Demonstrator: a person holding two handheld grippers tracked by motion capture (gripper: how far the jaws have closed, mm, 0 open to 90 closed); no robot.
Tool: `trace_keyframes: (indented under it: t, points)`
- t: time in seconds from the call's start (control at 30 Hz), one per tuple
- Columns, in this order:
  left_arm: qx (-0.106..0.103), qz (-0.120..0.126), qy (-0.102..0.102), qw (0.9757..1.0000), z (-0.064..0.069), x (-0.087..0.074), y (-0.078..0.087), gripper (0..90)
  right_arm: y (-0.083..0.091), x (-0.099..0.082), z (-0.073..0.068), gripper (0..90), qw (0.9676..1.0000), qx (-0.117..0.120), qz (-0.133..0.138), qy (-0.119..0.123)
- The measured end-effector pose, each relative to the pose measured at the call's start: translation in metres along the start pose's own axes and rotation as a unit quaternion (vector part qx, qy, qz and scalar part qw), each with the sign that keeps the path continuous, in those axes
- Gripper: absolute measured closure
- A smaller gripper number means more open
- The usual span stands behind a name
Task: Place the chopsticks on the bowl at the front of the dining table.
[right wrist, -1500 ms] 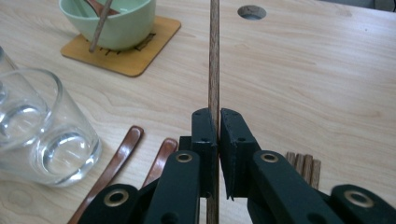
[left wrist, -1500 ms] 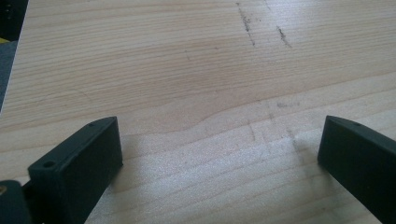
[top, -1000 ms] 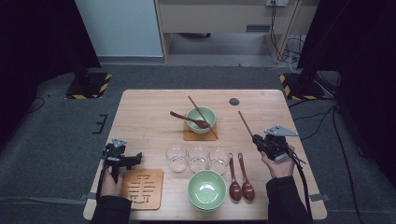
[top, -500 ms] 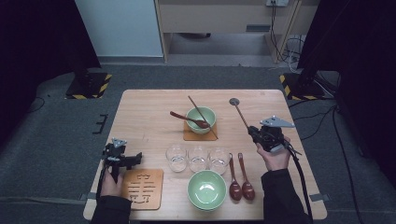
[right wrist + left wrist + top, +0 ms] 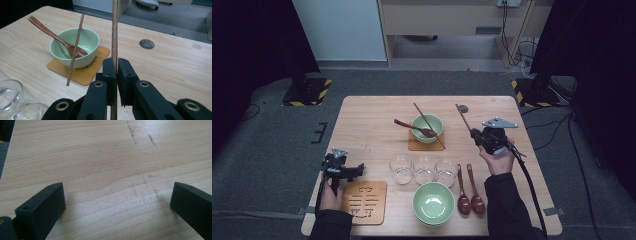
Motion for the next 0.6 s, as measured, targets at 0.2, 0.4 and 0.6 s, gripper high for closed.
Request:
trace_keyframes:
  t: [0.2,0.4,0.6]
  points:
    - [0.000,0.000,0.000,1.0000,0.000,0.000,0.000,0.0,-0.003,0.007,-0.002,84.9,1.0000,0.001,0.002,0.001]
    - [0.000,0.000,0.000,1.0000,0.000,0.000,0.000,0.0,-0.008,0.012,-0.003,84.9,1.0000,0.000,-0.004,0.005]
    - [0.000,0.000,0.000,1.0000,0.000,0.000,0.000,0.0,-0.011,0.013,-0.001,84.9,1.0000,0.002,-0.002,-0.004]
Point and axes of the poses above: each handheld gripper's, and its own axes: y roughly backward along the jaws, x roughly out of its top, z roughly to its right, the point moved 3 cm from there along -y, roughly forward along the jaws, and after that the axes turned 15 degrees about -z, right-handed, at the moved point
